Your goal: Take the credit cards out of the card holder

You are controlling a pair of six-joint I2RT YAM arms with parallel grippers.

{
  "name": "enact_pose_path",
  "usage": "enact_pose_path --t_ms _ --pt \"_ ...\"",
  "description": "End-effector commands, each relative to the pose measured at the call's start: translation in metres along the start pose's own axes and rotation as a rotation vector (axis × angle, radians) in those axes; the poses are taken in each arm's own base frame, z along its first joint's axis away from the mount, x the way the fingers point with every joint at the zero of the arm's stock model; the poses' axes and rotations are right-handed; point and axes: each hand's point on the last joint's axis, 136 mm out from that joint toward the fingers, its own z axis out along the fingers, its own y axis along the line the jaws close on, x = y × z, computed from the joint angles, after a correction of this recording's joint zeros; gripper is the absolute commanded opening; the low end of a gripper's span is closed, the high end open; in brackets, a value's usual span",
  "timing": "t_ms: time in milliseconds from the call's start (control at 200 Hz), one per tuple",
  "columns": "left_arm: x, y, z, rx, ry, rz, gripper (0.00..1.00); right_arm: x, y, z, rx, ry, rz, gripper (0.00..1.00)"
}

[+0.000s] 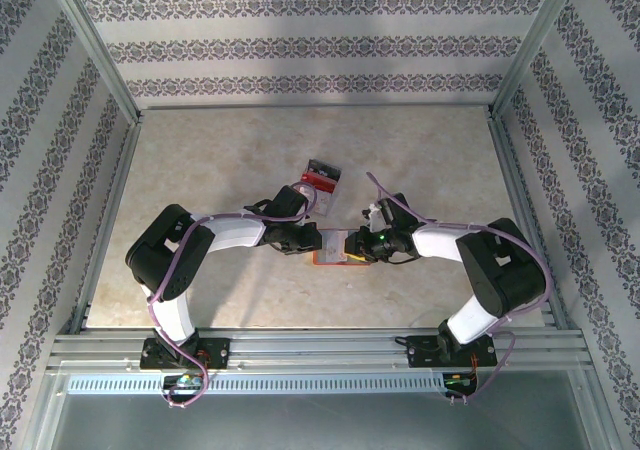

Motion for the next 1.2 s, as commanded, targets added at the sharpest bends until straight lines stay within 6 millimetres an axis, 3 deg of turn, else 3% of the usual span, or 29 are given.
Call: enact_pose_path --t_ms 0,270,540,685,989,1194 --pt "0.013 0.031 0.007 -0.098 0.041 -0.043 0.13 0.000 0.000 0.006 -0.007 0.014 0.012 0.24" --pt "0.013 0.030 0.007 -0.097 0.042 -0.041 0.13 -0.005 0.013 0.004 -0.057 -0.008 -0.007 0.21" --pt "0.011 0.026 0.004 -0.088 0.030 -0.035 0.13 -0.006 0.014 -0.008 -0.063 -0.039 -0.017 0.04" --pt "0.005 0.017 -0.004 -0.061 0.002 -0.023 0.16 -0.005 0.010 -0.018 -0.051 -0.055 -0.019 0.00" --pt "-0.017 -0.023 -0.053 0.043 -0.105 0.062 0.35 -0.009 0.009 -0.048 -0.044 -0.112 -0.076 0.00" --pt "-0.033 -0.045 -0.111 0.094 -0.248 0.163 0.43 -0.017 0.035 -0.084 -0.061 -0.198 -0.228 0.00"
